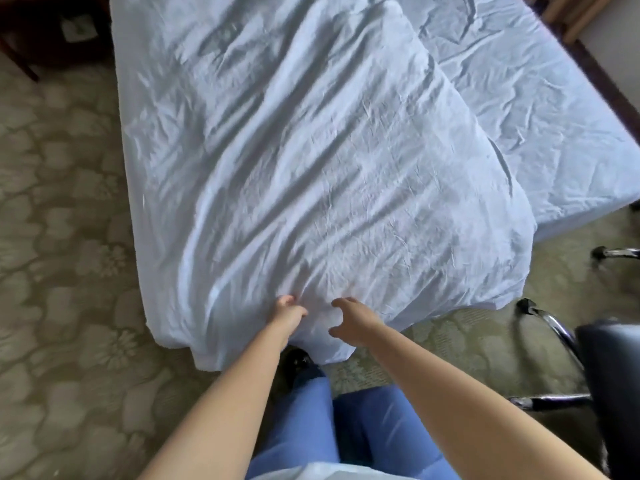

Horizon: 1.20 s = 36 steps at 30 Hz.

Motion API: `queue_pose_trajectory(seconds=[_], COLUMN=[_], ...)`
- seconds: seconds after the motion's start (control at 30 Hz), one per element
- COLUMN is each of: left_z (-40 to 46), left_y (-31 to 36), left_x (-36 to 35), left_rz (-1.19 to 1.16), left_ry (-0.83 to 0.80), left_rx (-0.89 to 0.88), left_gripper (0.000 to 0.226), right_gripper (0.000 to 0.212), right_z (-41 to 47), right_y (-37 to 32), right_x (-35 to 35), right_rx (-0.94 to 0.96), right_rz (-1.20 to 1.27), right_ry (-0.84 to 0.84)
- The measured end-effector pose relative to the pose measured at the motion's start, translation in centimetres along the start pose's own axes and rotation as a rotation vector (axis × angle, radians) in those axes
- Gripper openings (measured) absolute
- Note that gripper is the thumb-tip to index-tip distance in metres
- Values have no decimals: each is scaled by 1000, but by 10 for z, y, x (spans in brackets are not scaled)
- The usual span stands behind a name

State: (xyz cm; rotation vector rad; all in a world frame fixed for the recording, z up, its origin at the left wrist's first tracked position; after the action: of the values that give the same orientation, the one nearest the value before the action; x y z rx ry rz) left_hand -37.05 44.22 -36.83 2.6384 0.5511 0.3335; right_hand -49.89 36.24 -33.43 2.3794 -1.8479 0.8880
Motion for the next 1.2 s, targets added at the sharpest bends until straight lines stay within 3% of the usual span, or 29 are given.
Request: queue_pose_trajectory(seconds=[0.1, 0.2, 0.33, 0.47, 0.67, 0.73, 0.8, 0.87, 1.0, 1.1, 1.2], left_z=[11, 12, 17, 28, 50, 53, 51, 41, 4, -25, -47], left_y=[-9, -17, -37, -55, -77, -85, -90, -91, -71, -39, -13], left_x=[-16, -37, -73, -102, -146, -153, -159, -167, -192, -200, -190], left_rz=[-19, -15, 53, 172, 246, 271, 325, 470, 843, 856, 1028], left_ry=[96, 233, 212, 359, 507, 525, 534, 535, 565, 640, 729], left_rx=[-7, 49, -24, -139, -190, -208, -192, -164, -142, -146, -353], left_gripper=[64, 79, 110, 115, 122, 129, 133, 137, 131, 113, 112], right_gripper=[70, 89, 103, 113, 104, 86, 50, 34, 40, 41, 40], right_z=[11, 22, 50, 90, 142, 148, 139, 110, 27, -17, -49], right_y=[21, 52, 99, 141, 189, 195, 189, 173, 144, 143, 145], right_x=[-2, -5, -8, -20, -2, 13, 22, 27, 54, 76, 105], right_rx=[43, 130, 205, 460, 688, 781, 855, 947, 657, 555, 523], right_rz=[-189, -642, -971, -1061, -1508, -1668, -1498, -1143, -648, -447, -351], right_ry=[13, -3, -18, 253, 519, 537, 504, 415, 221, 241, 278])
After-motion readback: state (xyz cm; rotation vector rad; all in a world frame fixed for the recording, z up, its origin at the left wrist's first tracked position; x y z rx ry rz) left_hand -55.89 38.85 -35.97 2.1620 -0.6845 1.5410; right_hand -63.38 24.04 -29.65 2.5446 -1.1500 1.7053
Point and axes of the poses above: each hand's wrist, its own z-axis towards the middle knuckle, its own x-axis out of the back of the hand, y = z × x, the point moved 1 cm from there along z, towards the middle knuckle, and after that the axes turned 6 degrees about -y, right-handed, at the moved point
